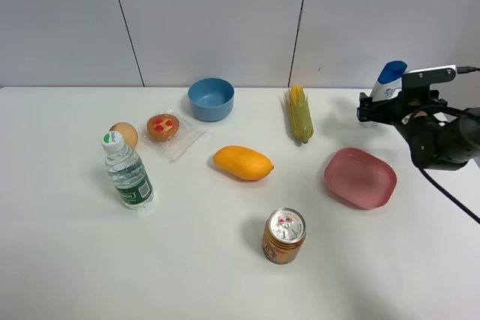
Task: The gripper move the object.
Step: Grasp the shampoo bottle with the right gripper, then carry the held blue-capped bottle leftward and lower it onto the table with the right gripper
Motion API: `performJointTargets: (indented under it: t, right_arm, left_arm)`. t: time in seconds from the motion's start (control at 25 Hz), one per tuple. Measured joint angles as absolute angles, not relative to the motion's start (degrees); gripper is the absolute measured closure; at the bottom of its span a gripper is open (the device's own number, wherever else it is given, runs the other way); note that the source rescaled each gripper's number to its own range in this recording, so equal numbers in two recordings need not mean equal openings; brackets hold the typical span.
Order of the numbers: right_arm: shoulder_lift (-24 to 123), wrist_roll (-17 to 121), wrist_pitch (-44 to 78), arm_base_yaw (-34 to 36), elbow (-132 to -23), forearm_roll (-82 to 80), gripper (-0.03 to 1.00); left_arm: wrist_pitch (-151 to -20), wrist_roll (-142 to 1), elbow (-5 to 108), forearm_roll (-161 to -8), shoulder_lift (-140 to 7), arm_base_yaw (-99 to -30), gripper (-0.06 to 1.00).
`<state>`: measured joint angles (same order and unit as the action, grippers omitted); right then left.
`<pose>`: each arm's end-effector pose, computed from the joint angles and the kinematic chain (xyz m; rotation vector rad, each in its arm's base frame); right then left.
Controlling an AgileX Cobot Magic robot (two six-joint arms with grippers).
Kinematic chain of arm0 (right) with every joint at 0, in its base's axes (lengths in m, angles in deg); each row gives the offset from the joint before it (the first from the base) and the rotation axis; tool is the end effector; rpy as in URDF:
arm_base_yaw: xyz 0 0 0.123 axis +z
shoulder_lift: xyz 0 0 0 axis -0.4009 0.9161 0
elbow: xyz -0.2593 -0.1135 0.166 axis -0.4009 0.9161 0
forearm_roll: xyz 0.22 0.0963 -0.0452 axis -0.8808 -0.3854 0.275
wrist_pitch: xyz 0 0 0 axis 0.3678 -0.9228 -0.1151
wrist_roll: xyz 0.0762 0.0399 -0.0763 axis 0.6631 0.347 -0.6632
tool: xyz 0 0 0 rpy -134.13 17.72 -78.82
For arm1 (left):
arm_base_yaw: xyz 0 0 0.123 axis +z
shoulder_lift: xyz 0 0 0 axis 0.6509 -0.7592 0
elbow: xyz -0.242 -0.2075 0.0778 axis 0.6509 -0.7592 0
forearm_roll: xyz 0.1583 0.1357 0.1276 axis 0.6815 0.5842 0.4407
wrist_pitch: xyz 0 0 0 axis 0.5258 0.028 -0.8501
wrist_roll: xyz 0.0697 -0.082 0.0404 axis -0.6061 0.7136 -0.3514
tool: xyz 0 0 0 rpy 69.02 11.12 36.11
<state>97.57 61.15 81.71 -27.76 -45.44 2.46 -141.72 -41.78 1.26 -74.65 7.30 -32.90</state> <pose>0.4241 -0.0379 0.1399 -0.0650 1.7902 -0.2494 -0.0343 -0.0106 0.2671 -0.0423 2.0182 0.0721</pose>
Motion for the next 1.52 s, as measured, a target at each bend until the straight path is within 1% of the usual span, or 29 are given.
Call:
performJointTargets:
  t: [0.24,0.4,0.44,0.56,0.6,0.68,0.8,0.92,1.0,1.04,1.24,1.52]
  right_arm:
    - [101.93,61.15,79.73,-27.76,-51.80,2.50,-0.03]
    - [103.42,61.15,78.86,-27.76,-53.28,2.50,-0.01]
    - [103.91,61.15,78.86,-27.76,-53.35,2.59,0.04]
    - [104.69,61.54,78.83,-27.76,-53.35,4.02,0.16]
    - [104.69,61.54,78.83,-27.76,-53.35,4.02,0.16]
    - [105.08,61.94,78.83,-27.76,-53.35,4.97,0.27]
    - [105.14,62.21,79.03,-27.76,-53.35,5.81,0.51]
    - [105.14,62.24,80.22,-27.76,-53.35,6.87,0.72]
    - [105.14,62.24,80.35,-27.76,-53.37,6.87,0.89]
    - [105.14,62.24,80.35,-27.76,-53.37,6.87,0.95]
    - [105.14,62.66,80.24,-27.76,-53.37,6.87,0.95]
    - [105.14,67.04,79.93,-27.76,-53.37,5.96,0.96]
  left_arm:
    - [-141.72,-41.71,1.26,-74.65,7.30,-32.90,-0.06]
    - [-141.72,-41.71,1.26,-74.65,7.30,-32.90,-0.06]
    - [-141.72,-41.71,1.26,-74.65,7.30,-32.90,-0.06]
    - [-141.72,-41.71,1.26,-74.65,7.30,-32.90,-0.06]
    - [-141.72,-41.71,1.26,-74.65,7.30,-32.90,-0.06]
    - [-141.72,-41.71,1.26,-74.65,7.30,-32.90,-0.06]
    - [-141.72,-41.77,1.26,-74.65,7.30,-32.90,-0.06]
    - [-141.72,-41.77,1.26,-74.65,7.30,-32.90,-0.06]
    - [-141.72,-41.77,1.26,-74.65,7.30,-32.90,-0.06]
    - [-141.72,-41.77,1.26,-74.65,7.30,-32.90,-0.06]
    - [-141.72,-41.72,1.26,-74.65,7.30,-32.90,-0.06]
    - [-141.72,-41.72,1.26,-74.65,7.30,-32.90,-0.06]
